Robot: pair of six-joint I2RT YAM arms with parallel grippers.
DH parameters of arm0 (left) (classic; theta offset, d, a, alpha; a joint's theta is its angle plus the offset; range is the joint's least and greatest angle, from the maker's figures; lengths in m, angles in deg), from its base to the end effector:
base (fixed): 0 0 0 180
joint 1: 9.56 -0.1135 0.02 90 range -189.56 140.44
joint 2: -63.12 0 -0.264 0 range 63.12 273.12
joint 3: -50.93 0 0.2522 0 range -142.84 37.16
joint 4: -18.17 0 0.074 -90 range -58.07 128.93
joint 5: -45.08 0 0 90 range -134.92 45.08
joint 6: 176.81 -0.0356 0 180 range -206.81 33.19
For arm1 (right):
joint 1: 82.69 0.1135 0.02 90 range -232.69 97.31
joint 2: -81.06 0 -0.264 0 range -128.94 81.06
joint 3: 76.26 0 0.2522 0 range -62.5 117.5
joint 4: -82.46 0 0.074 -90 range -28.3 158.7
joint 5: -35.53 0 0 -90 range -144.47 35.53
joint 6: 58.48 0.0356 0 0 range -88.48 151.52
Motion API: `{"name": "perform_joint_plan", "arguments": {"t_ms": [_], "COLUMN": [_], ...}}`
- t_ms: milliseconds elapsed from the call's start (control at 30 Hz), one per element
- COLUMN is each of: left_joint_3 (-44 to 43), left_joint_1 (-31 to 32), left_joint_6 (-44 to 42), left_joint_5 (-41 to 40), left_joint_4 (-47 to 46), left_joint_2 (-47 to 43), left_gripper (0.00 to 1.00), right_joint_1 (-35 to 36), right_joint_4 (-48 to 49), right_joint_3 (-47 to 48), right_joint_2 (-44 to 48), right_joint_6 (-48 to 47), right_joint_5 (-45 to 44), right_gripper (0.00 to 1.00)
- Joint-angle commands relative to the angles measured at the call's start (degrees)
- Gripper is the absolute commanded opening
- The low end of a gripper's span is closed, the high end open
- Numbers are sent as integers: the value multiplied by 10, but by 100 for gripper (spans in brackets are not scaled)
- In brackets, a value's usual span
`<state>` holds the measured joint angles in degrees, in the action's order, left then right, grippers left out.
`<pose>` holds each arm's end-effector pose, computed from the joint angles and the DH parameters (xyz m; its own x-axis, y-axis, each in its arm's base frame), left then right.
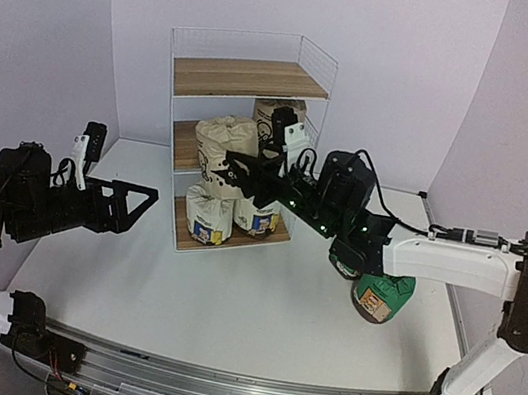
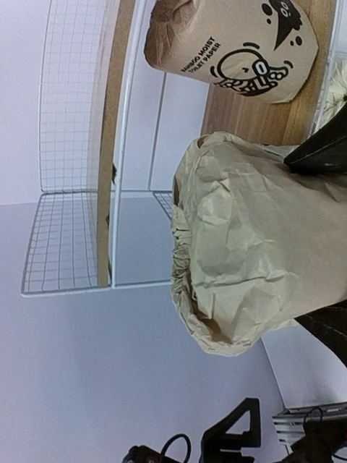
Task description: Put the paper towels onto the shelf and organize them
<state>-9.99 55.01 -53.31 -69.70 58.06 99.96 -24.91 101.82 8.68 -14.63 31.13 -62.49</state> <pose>0.0741 -0.1212 0.3457 -0.4545 -0.2110 -0.8654 0.4748 0.7646 -0.4358 0.2185 0.3374 0.3455 0.0850 0.1223 -0.9888 -0.7636 0.6455 0.0142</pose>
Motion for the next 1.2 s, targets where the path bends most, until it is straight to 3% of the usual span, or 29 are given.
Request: {"name": "perform_joint_plan", "arguments": {"t_ms": [0, 667, 900, 1167], "left_joint_3": [-10, -13, -12, -9], "left_joint_1": [1, 1, 1, 1], "left_joint_6": [6, 17, 17, 16], "left_joint_5": [-25, -39, -41, -44], "left_joint_4": [7, 18, 18, 16], "left_joint_2": [-26, -44, -43, -46], "left_gripper": [100, 100, 100, 100], "right_joint_1": [1, 1, 1, 6], "right_joint_4": [134, 210, 290, 319], "right_joint_3": [46, 123, 137, 136], "right_joint_2": [-20, -134, -183, -182], "right_joint_6": [-30, -57, -86, -82], "right_joint_5": [-62, -94, -123, -121], "right_gripper": [0, 0, 0, 0]}}
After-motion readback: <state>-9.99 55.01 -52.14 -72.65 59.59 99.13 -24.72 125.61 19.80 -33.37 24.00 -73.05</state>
